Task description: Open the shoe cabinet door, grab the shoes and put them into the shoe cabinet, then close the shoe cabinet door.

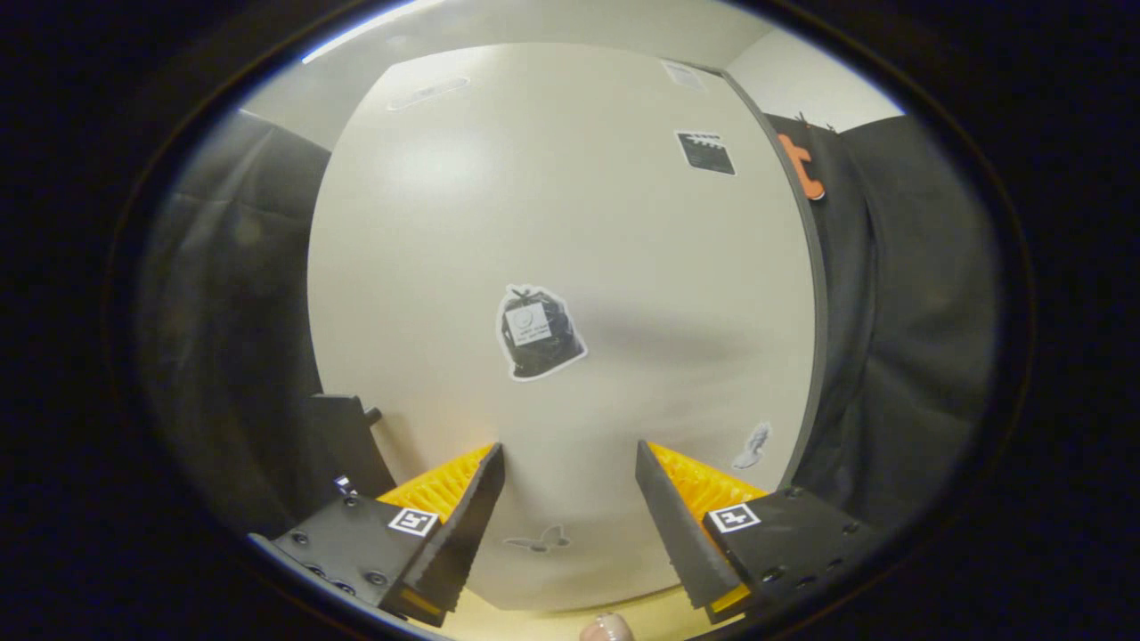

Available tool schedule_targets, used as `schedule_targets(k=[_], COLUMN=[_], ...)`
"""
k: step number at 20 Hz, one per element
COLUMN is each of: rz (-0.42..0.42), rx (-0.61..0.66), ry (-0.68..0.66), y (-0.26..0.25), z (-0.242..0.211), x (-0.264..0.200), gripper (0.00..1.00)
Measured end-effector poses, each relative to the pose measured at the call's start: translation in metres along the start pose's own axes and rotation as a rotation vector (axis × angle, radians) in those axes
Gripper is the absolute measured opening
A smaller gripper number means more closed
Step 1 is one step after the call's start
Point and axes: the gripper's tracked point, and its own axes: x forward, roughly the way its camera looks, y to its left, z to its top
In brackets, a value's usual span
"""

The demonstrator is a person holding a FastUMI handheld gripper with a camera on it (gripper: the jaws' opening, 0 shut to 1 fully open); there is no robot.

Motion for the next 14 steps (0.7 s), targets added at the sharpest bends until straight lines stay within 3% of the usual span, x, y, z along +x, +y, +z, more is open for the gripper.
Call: schedule_targets(k=[1, 4, 14], rz=[0.029, -0.004, -0.048], rx=[-0.014, -0.075, -0.107], ry=[-0.018, -0.038, -0.065], y=[0.0145, 0.0160, 0.0191], z=[0.0025, 0.0058, 0.0025], x=[0.0034, 0.0056, 0.0072], gripper=[0.95, 0.95, 0.95])
